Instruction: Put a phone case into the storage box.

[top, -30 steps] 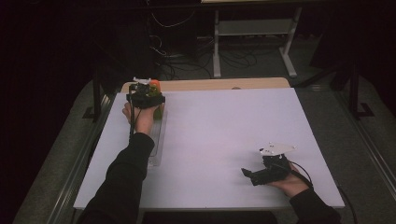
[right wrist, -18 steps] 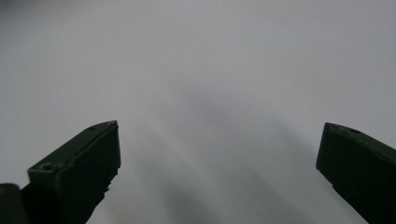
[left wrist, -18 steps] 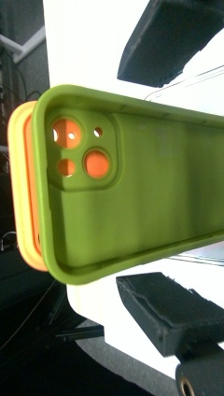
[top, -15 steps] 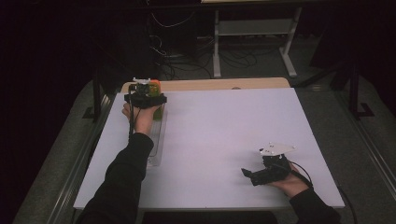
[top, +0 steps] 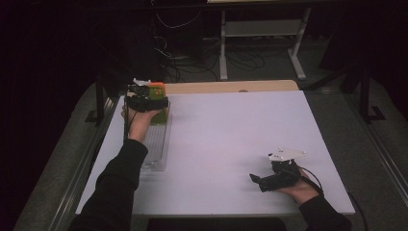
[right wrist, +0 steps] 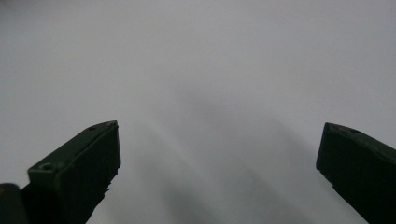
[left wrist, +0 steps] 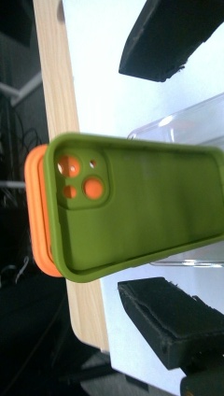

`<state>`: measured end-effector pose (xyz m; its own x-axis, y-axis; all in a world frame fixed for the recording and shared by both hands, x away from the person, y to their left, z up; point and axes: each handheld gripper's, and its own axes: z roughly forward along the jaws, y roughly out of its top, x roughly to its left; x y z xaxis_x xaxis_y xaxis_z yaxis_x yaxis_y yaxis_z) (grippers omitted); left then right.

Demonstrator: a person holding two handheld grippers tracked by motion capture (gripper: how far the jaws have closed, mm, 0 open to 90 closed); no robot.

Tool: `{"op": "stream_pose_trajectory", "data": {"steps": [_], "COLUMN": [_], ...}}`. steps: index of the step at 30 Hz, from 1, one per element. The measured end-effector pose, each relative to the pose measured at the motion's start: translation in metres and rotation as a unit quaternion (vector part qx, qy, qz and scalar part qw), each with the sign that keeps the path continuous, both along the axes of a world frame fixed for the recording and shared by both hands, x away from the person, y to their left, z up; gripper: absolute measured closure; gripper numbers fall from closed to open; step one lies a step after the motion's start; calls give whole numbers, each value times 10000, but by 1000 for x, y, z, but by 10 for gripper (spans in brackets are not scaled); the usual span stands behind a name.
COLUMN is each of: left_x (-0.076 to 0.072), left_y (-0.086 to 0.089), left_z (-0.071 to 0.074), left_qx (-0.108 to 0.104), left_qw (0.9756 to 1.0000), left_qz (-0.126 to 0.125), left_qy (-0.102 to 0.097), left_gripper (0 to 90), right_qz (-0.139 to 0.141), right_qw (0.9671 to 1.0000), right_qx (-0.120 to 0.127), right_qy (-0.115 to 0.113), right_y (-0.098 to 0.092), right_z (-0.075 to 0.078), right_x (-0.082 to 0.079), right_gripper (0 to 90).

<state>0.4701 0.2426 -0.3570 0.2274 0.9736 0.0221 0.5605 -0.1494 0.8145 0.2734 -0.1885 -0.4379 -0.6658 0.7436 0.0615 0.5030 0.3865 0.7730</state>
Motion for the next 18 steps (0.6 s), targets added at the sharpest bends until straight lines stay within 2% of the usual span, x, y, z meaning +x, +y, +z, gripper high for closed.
{"op": "stream_pose_trajectory", "data": {"steps": [5,9,13,18], "left_x": [-6,-12,-17,-26], "left_y": [2,1,-1,-4], "left_z": [5,8,12,19], "left_qx": [-82,-103,-156,-173], "left_qw": [9992,9974,9947,9899], "left_qz": [-380,-690,-996,-1397], "left_qy": [125,188,195,177], "left_gripper": [0,0,0,0], "right_qz": [3,1,-10,-23], "right_qw": [10000,10000,10000,10000], "right_qx": [-8,10,0,12], "right_qy": [-5,26,16,22], "right_y": [1,2,2,2], "right_z": [0,0,0,0], "right_x": [1,1,1,1], "right_gripper": [0,0,0,0]}}
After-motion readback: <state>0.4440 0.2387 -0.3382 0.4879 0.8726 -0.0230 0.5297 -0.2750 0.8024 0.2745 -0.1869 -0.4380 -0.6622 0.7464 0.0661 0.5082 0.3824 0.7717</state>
